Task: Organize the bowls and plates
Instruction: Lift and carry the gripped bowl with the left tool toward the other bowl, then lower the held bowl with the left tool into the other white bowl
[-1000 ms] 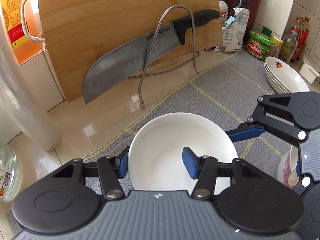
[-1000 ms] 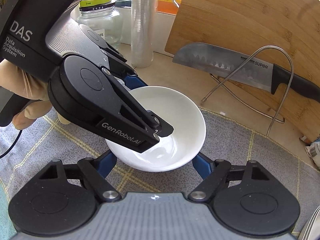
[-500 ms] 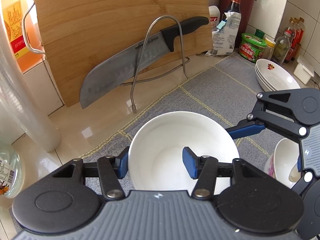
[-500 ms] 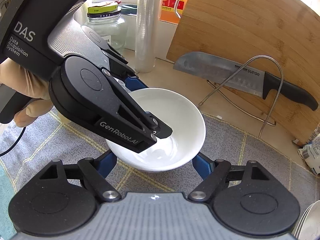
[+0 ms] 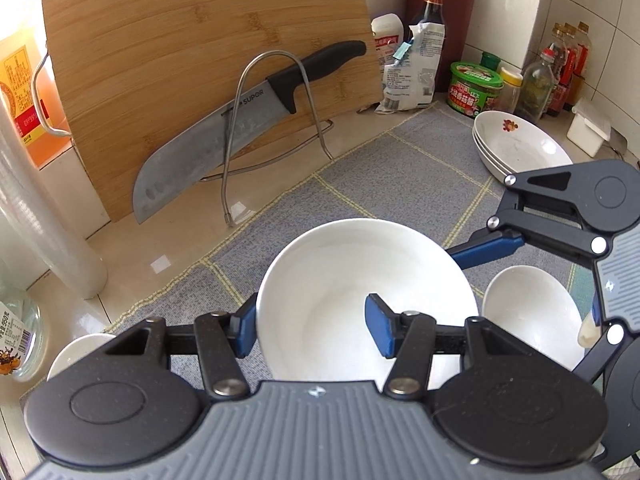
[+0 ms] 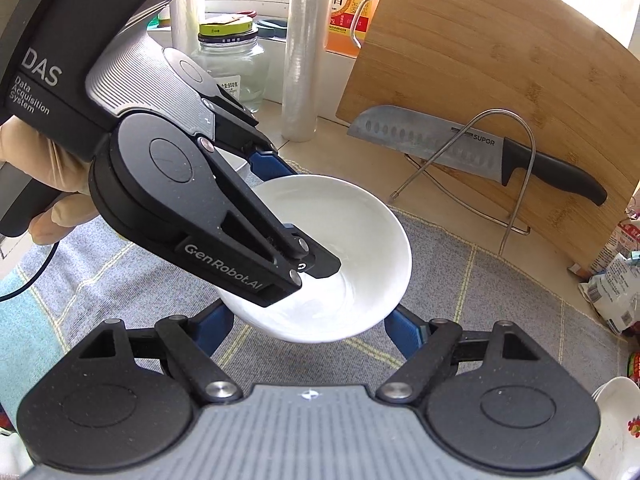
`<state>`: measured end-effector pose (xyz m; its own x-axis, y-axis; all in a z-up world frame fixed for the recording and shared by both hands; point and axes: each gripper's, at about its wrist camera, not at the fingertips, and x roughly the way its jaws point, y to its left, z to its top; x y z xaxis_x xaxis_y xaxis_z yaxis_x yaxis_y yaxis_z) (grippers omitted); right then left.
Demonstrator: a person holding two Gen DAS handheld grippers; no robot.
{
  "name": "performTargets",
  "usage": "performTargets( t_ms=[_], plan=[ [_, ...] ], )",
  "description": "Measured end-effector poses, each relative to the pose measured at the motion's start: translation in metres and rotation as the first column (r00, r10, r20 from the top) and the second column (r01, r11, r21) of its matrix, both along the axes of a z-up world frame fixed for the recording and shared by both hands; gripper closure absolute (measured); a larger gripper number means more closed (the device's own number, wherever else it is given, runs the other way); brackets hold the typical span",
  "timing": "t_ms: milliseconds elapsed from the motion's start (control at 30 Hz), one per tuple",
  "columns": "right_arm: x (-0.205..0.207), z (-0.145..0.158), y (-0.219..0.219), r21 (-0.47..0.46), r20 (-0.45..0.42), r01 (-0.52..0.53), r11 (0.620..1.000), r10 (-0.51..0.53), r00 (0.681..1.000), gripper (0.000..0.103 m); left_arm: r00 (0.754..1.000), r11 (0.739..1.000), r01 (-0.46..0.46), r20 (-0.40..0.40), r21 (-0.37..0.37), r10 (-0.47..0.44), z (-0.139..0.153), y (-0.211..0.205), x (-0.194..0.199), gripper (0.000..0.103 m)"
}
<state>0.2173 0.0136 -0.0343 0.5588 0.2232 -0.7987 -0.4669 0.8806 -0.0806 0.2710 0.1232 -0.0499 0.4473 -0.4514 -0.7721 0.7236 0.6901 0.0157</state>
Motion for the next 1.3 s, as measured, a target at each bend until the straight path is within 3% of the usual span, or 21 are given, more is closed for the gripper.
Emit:
performTargets(
  t_ms=[500,1300],
  plan=[
    [-0.046,0.017,-0.031,0.016,0.001,0.017,1.0,-0.017,1.0,0.017,0.999,0.999,0.033,0.028,0.015,-0.034,0.015,-0.033,-0.046,0.049],
    [-0.091,0.019,-0.078,0.017,-0.058,0.124,0.992,-0.123,0.991,0.017,0.988,0.988,0.156,-0.005,0.011,-0.156,0.012,-0.086,-0.082,0.047]
  ],
)
